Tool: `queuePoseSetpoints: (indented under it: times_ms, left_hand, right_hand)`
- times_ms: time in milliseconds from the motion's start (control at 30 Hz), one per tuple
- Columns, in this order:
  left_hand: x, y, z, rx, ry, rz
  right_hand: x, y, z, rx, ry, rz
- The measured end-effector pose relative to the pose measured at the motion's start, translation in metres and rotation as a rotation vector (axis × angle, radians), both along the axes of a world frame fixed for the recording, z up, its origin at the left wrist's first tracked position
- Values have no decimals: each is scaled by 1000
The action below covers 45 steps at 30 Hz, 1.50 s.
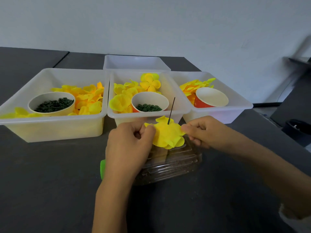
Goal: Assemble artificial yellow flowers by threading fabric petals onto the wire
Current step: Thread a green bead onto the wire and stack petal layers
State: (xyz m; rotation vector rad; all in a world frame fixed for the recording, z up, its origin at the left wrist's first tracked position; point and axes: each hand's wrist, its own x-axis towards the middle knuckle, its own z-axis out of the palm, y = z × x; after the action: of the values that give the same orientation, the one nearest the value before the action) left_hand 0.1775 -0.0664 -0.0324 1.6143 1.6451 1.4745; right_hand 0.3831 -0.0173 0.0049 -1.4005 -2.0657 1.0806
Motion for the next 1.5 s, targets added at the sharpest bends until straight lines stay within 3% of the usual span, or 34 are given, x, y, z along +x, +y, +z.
queuePoseSetpoints:
  times_ms: [67, 133, 200, 267, 333, 433, 633, 800, 967, 1133, 1333, 1500]
  left_hand:
    - [0, -1, 1, 65, -42, 34]
    - [1, -2, 3, 125, -83, 107]
    - [3, -2, 2, 168, -143, 166]
    - [5, -1, 1, 188, -176, 218]
    - [5, 0, 0, 191, -189, 251]
    - [4, 2, -4, 190, -201, 257]
    - [2, 3, -6, 184, -217, 245]
    - [4, 4, -5, 178, -245, 223]
    - [5, 2, -6, 173, -238, 216]
    - [3, 3, -5, 184, -252, 208]
    - [3, 2, -4, 189, -269, 202]
    - [3, 2, -2, 196, -289, 208]
  right_hand:
    - [7, 13, 17, -3, -46, -28]
    - [16, 41, 34, 73, 32, -202]
    - [29, 80, 45, 334, -8, -365]
    - [48, 121, 51, 577, -263, -490]
    - [65, 154, 49, 516, -503, -513]
    - [75, 182, 36, 382, -659, -452]
    - [80, 194, 31, 574, -422, -582]
    - [88, 198, 25, 360, -617, -495]
    - [84, 196, 14, 652, -673, -521]
    - [76, 189, 31, 776, -470, -560]
    - [60, 160, 63, 480, 46, -480]
    - [41, 112, 75, 430, 180, -336]
